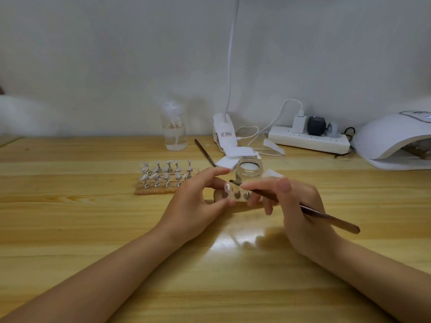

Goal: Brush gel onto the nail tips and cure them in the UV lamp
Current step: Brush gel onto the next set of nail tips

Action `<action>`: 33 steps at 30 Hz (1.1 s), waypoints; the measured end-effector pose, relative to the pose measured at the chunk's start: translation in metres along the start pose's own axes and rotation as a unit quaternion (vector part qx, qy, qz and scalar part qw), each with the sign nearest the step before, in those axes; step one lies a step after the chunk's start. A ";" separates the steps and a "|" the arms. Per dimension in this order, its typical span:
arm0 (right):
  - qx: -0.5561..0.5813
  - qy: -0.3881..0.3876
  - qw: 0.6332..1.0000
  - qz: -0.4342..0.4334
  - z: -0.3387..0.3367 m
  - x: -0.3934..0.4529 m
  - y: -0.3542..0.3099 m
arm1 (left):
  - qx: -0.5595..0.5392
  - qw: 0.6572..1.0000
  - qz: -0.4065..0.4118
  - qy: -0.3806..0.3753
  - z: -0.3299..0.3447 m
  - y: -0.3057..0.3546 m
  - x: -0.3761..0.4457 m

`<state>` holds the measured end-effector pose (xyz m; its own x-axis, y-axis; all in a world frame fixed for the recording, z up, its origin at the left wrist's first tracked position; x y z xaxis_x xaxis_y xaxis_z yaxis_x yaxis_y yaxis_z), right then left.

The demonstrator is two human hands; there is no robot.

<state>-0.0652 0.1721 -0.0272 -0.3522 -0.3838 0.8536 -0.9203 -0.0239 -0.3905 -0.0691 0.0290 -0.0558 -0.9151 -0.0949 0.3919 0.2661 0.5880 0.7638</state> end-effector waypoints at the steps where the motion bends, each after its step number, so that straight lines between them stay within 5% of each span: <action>1: -0.005 0.002 1.000 0.010 0.000 0.000 0.002 | -0.003 1.000 0.000 0.001 0.000 0.000 0.000; 27: 0.101 0.028 0.988 0.116 0.004 -0.008 0.012 | -0.013 1.000 -0.018 -0.016 0.001 0.000 0.000; 33: 0.043 0.006 0.992 0.117 0.005 -0.007 0.016 | -0.008 1.000 -0.016 -0.015 0.001 0.001 0.000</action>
<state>-0.0761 0.1695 -0.0411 -0.5561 -0.3776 0.7404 -0.7958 -0.0150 -0.6054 -0.0690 0.0304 -0.0556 -0.9319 -0.0884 0.3518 0.2418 0.5714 0.7842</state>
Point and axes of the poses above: each hand's wrist, its own x-axis towards the middle knuckle, its own z-axis out of the palm, y = z × x, the point moved 8 cm from there along x, towards the middle knuckle, and after that the axes turned 11 degrees about -z, right-handed, at the moved point
